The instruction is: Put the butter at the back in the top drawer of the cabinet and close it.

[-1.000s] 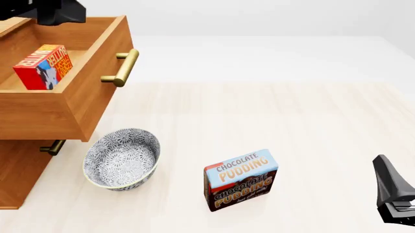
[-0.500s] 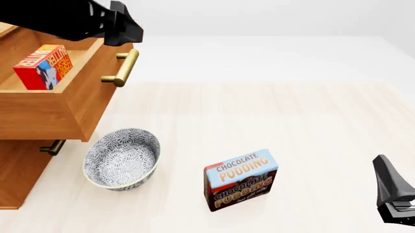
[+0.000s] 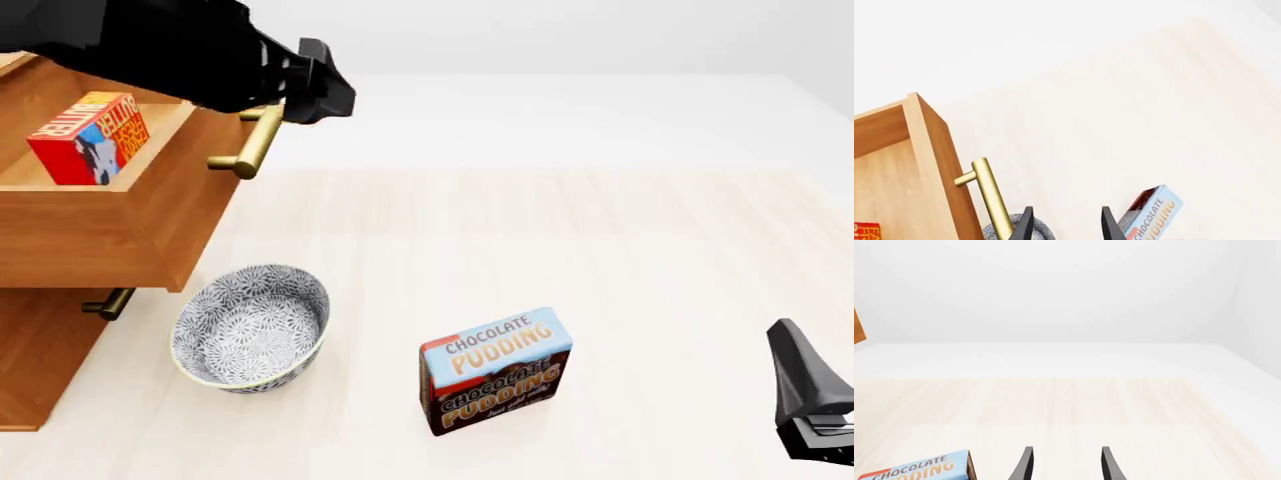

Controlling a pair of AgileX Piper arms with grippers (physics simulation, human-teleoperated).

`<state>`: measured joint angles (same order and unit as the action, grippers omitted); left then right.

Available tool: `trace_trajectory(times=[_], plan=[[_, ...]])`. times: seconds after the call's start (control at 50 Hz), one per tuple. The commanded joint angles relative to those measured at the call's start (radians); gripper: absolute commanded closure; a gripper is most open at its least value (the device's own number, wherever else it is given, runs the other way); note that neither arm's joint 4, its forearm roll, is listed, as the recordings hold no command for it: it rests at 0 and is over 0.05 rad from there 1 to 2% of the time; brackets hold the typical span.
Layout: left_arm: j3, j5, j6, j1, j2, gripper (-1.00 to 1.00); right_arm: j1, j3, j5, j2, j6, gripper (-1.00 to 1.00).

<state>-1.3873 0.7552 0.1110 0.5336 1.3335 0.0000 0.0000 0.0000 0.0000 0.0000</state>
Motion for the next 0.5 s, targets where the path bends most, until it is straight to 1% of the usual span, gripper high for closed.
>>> trace_trajectory(times=[0.02, 0.26, 0.5], plan=[[0.019, -0.032, 0.014, 0.032, 0.028, -1.00, 0.000, 0.000, 0.000, 0.000, 0.000, -1.00], [0.026, -0.067, 0.045, 0.074, 0.067, -1.00, 0.000, 0.000, 0.000, 0.000, 0.000, -1.00], [0.037, -0.096, 0.058, 0.105, 0.098, -1.00, 0.000, 0.000, 0.000, 0.000, 0.000, -1.00]])
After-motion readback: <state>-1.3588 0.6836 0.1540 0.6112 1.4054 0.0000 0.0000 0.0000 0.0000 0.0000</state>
